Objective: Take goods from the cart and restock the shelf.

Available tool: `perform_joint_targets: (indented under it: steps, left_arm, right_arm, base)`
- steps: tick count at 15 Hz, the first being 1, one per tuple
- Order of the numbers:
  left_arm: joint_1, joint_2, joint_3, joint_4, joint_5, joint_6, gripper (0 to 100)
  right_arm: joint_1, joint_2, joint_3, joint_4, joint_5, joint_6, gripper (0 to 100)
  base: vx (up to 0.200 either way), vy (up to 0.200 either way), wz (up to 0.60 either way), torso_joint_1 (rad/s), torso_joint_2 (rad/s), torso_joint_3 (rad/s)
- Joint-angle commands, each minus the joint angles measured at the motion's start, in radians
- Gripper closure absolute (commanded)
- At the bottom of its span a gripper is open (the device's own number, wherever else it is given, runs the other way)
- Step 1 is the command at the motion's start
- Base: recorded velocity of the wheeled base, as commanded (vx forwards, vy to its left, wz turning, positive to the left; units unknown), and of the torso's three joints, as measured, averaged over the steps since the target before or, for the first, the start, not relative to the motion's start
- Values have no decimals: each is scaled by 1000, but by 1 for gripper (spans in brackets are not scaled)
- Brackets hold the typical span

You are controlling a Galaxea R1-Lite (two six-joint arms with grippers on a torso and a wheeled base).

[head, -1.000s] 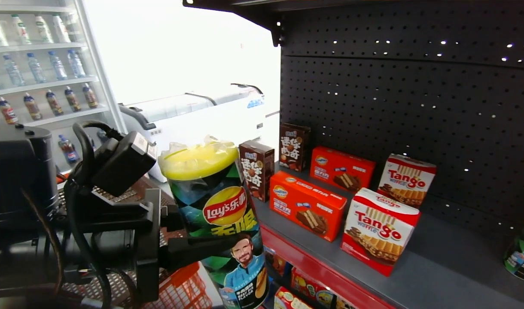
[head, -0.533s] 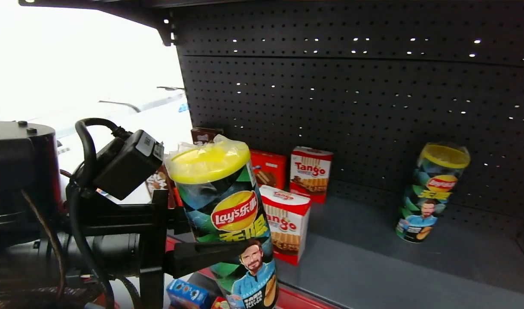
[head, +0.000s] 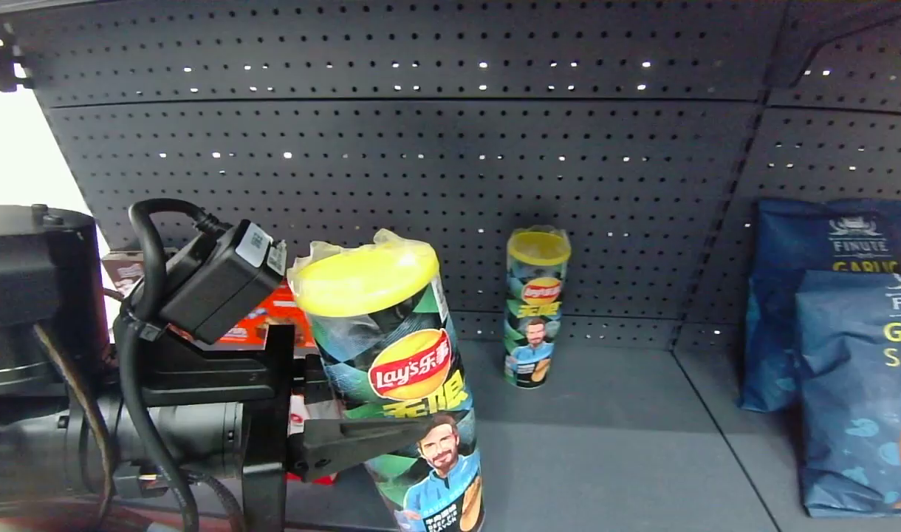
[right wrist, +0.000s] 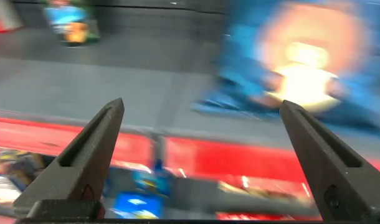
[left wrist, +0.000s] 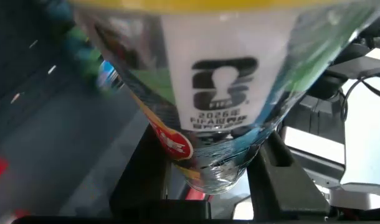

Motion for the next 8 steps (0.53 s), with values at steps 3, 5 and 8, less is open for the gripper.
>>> perform_joint_targets:
  steps: [3,5,8]
  left_arm:
    - [4,4,3,0,2,-1,100]
    - [6,2,3,0,2,-1,100]
    - [7,2,7,0,2,-1,100]
  right_arm:
    - [0,0,0,0,0,0,0]
    - [0,0,0,0,0,-2,0]
    - [0,0,0,0,0,0,0]
  base:
    - [0,0,0,0,0,0]
    - [0,0,0,0,0,0]
    - [0,0,0,0,0,0]
